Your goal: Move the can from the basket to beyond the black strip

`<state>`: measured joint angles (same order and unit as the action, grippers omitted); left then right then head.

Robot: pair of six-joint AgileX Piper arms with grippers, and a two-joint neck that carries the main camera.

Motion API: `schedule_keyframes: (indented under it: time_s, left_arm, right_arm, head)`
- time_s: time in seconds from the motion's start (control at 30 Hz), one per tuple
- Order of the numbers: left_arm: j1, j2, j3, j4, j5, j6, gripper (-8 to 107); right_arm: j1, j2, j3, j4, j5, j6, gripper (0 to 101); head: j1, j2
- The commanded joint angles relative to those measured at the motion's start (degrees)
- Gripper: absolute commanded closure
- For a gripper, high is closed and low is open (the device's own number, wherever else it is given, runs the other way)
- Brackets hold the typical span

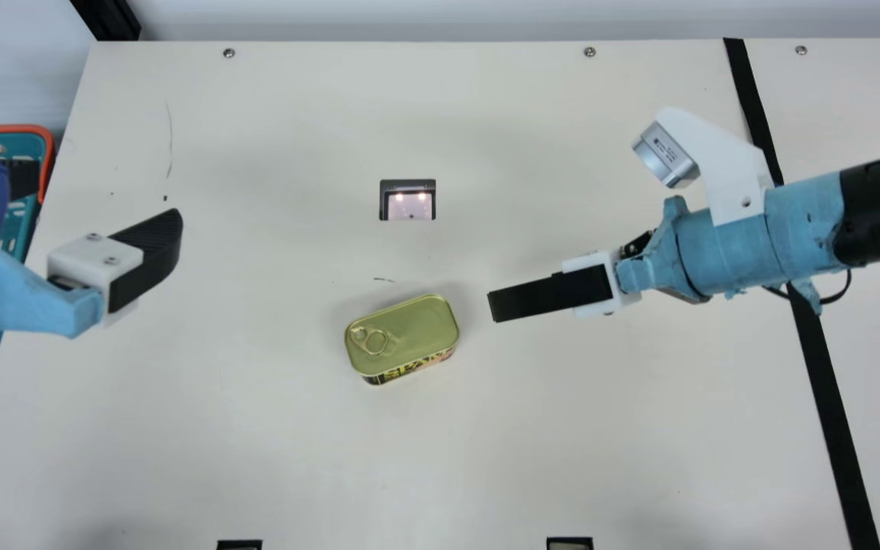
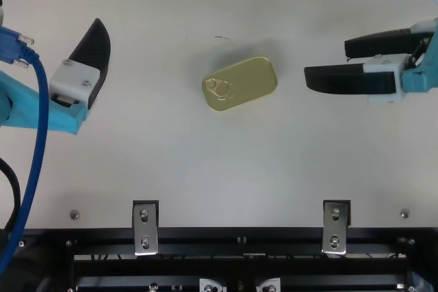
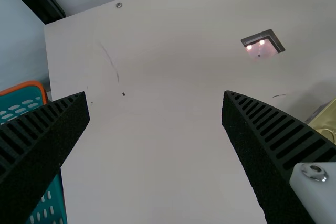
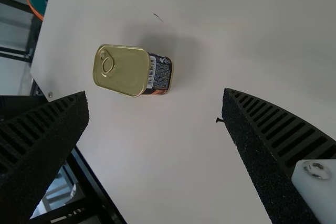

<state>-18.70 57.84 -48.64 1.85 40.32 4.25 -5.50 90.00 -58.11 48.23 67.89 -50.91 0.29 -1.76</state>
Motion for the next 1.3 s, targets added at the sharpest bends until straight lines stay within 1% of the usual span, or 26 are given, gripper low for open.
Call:
schedule_keyframes:
  time_s: [0.0,0.17,0.37,0.63,0.87,0.9,0.93,1.0,1.07,1.2,1.27]
  left_arm:
    - [0.0,0.0,0.0,0.0,0.0,0.0,9]
    - [0.0,0.0,0.0,0.0,0.0,0.0,9]
    - [0.0,0.0,0.0,0.0,0.0,0.0,9]
    - [0.0,0.0,0.0,0.0,0.0,0.0,9]
    - [0.0,0.0,0.0,0.0,0.0,0.0,9]
    - [0.0,0.0,0.0,0.0,0.0,0.0,9]
    - [0.0,0.0,0.0,0.0,0.0,0.0,9]
    - [0.0,0.0,0.0,0.0,0.0,0.0,9]
    - [0.0,0.0,0.0,0.0,0.0,0.0,9]
    - [0.0,0.0,0.0,0.0,0.0,0.0,9]
    - [0.0,0.0,0.0,0.0,0.0,0.0,9]
  right_arm:
    - [2.0,-1.1,-2.4,-4.1,-0.3,1.6,0]
    - [7.6,-2.8,-7.6,-11.4,0.2,4.2,0]
    - [16.2,-3.0,-14.1,-20.5,1.6,7.7,0]
    - [29.8,-0.2,-21.1,-33.1,2.0,11.1,0]
    - [39.6,3.2,-26.0,-44.1,2.0,11.6,0]
    - [40.5,3.6,-26.8,-44.9,2.0,12.0,0]
    - [37.9,3.3,-25.7,-41.0,2.2,11.6,0]
    - [39.8,3.7,-26.8,-43.4,2.0,12.1,0]
    - [40.6,3.7,-26.8,-44.4,2.1,12.0,0]
    - [40.9,3.7,-26.6,-45.0,2.0,12.4,0]
    - [40.8,3.7,-26.6,-44.6,2.0,12.0,0]
  head:
    - [-0.4,-0.1]
    - [-0.4,-0.1]
    - [-0.4,-0.1]
    - [-0.4,-0.1]
    - [-0.4,-0.1]
    - [-0.4,-0.1]
    - [-0.4,-0.1]
    - [-0.4,-0.1]
    - [-0.4,-0.1]
    - [-0.4,-0.1]
    - [-0.4,-0.1]
